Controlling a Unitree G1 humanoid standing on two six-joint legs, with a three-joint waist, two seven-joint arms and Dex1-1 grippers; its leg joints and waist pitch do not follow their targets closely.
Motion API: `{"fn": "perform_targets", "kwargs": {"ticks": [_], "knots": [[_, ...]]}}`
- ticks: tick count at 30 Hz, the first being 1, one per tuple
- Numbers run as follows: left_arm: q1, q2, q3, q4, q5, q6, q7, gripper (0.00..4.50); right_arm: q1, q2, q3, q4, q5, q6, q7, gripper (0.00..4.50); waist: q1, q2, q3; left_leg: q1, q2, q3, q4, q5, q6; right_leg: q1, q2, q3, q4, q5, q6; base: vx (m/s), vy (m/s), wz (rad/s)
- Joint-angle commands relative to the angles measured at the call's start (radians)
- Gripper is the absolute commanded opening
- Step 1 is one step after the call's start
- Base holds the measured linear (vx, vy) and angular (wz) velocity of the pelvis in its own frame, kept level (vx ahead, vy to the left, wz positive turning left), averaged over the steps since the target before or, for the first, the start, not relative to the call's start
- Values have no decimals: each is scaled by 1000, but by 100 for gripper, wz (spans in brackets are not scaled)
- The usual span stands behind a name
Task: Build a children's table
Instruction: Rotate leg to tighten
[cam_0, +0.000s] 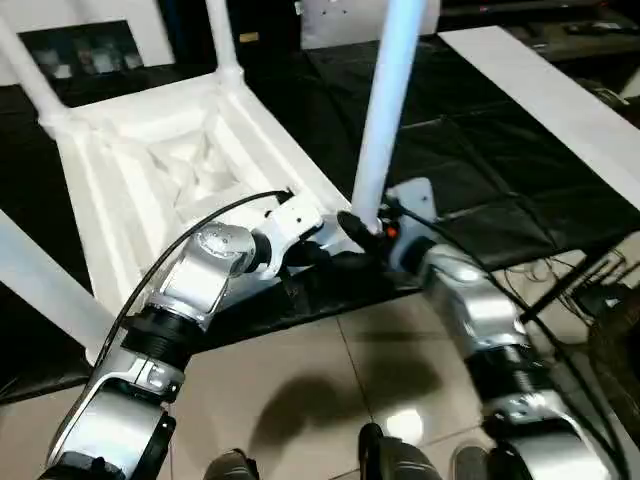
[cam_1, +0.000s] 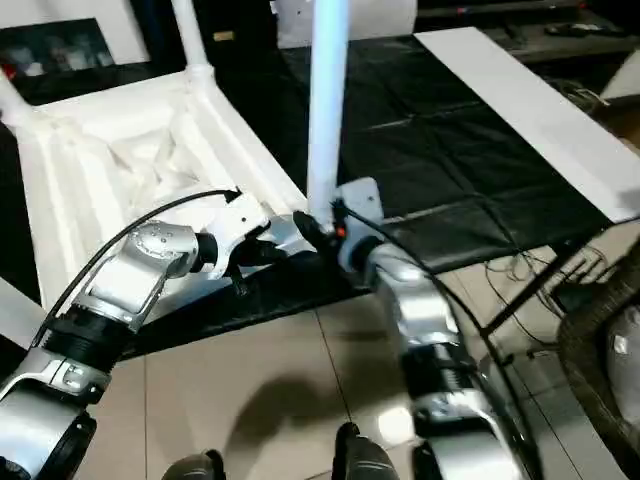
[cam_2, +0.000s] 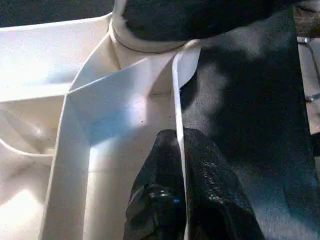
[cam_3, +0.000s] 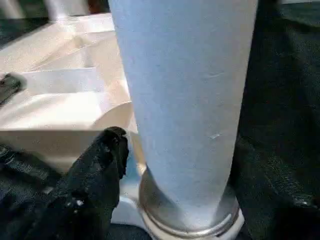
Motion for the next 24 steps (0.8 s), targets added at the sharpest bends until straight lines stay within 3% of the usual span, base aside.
{"fn": "perform_targets", "kwargs": {"ticks": [1,2,4,8,9,12,14,15,18,19,24], "knots": [[3,0,-38,13,14,-30,-32,0,9,-1,24,-32,23,2,54,361,2,0,-67,-2,-37,36,-69,-294,90,71,-9,15,-58,-410,-168,0,0,0],[8,26,-52,21,12,-65,-79,0,16,-55,17,-48,45,0,133,374,4,-1,-66,-2,-38,37,-68,-296,87,69,-10,18,-61,-459,-154,0,0,0],[13,50,-67,28,7,-106,-126,0,21,-105,15,-55,53,-9,203,402,17,-2,-74,-3,-37,39,-66,-235,100,75,-11,25,-58,-441,-143,22,-29,3],[18,107,-116,39,4,-213,-253,0,31,-215,24,-76,88,1,389,416,24,-2,-76,-2,-34,43,-61,-206,101,72,-6,30,-42,-350,-196,0,0,0],[19,126,-134,38,5,-246,-297,0,34,-248,32,-86,100,23,444,441,27,1,-79,0,-32,43,-60,-203,108,74,-5,31,-38,-326,-210,0,0,0],[18,159,-170,42,10,-305,-384,0,41,-319,71,-111,107,38,570,449,35,5,-85,-3,-26,43,-56,-148,121,80,-2,32,-17,-198,-257,17,2,1],[15,169,-183,48,16,-330,-408,0,42,-340,86,-118,107,34,609,449,38,4,-86,-4,-26,44,-54,-137,127,82,-3,32,-12,-159,-276,0,0,0],[5,188,-212,63,23,-394,-474,0,40,-379,119,-127,117,31,701,449,41,5,-87,-1,-26,45,-53,-141,134,82,-2,31,-11,-154,-283,0,0,0],[-7,198,-231,75,14,-446,-543,0,32,-398,142,-112,124,-4,801,449,46,1,-86,-2,-24,47,-52,-146,139,82,-7,34,-10,-151,-290,0,0,0],[-11,199,-234,77,11,-456,-558,0,30,-402,147,-107,124,-17,821,422,46,1,-86,-2,-24,47,-52,-146,139,82,-7,34,-10,-151,-290,0,0,0],[-32,194,-245,87,1,-488,-617,0,11,-393,180,-79,136,-5,905,390,49,-2,-81,-4,-23,47,-55,-185,113,81,-11,36,-18,-246,-270,0,0,0]]}}
